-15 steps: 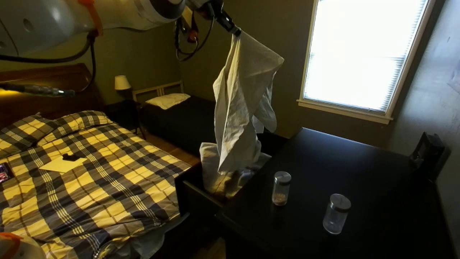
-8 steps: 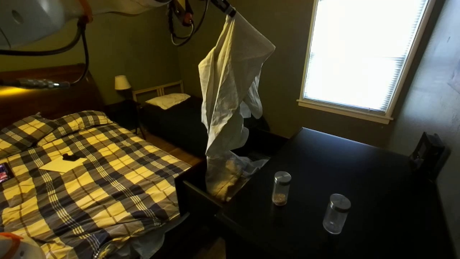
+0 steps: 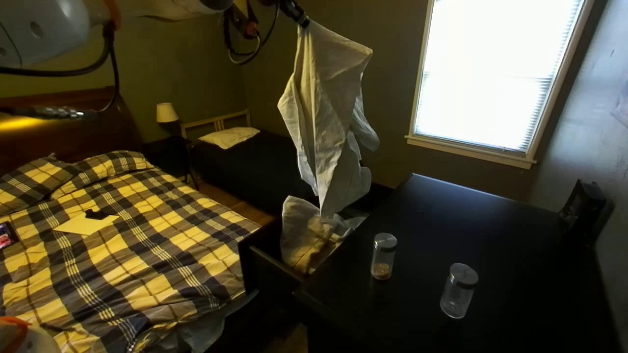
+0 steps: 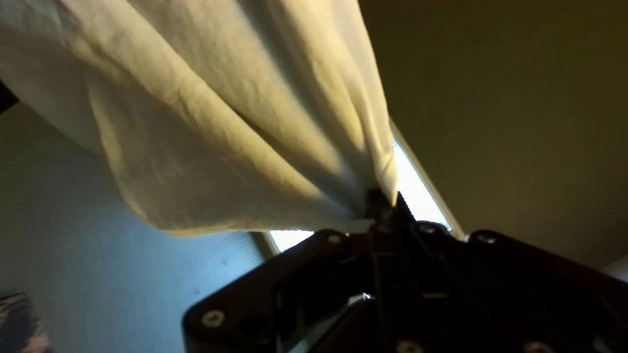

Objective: Remove the white cloth from the open drawer and put it on the bed.

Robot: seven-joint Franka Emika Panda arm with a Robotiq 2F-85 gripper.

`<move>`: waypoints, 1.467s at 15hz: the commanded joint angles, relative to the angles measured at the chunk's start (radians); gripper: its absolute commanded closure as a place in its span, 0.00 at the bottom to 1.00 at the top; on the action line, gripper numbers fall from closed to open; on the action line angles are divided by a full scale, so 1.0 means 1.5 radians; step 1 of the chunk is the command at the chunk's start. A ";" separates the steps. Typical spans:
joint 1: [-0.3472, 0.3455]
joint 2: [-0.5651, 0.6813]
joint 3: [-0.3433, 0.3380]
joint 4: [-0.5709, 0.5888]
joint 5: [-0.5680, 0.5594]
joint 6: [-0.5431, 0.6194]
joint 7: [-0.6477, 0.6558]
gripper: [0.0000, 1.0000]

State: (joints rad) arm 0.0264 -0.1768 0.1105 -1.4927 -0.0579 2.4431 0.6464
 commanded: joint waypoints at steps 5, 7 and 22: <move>0.123 0.049 0.130 0.028 0.069 0.006 -0.040 1.00; 0.157 0.074 0.155 0.019 0.100 0.023 -0.063 1.00; 0.253 0.351 0.325 -0.019 0.358 0.125 -0.554 1.00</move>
State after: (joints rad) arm 0.4047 0.2696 0.5485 -1.5524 0.4253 2.6019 -0.0659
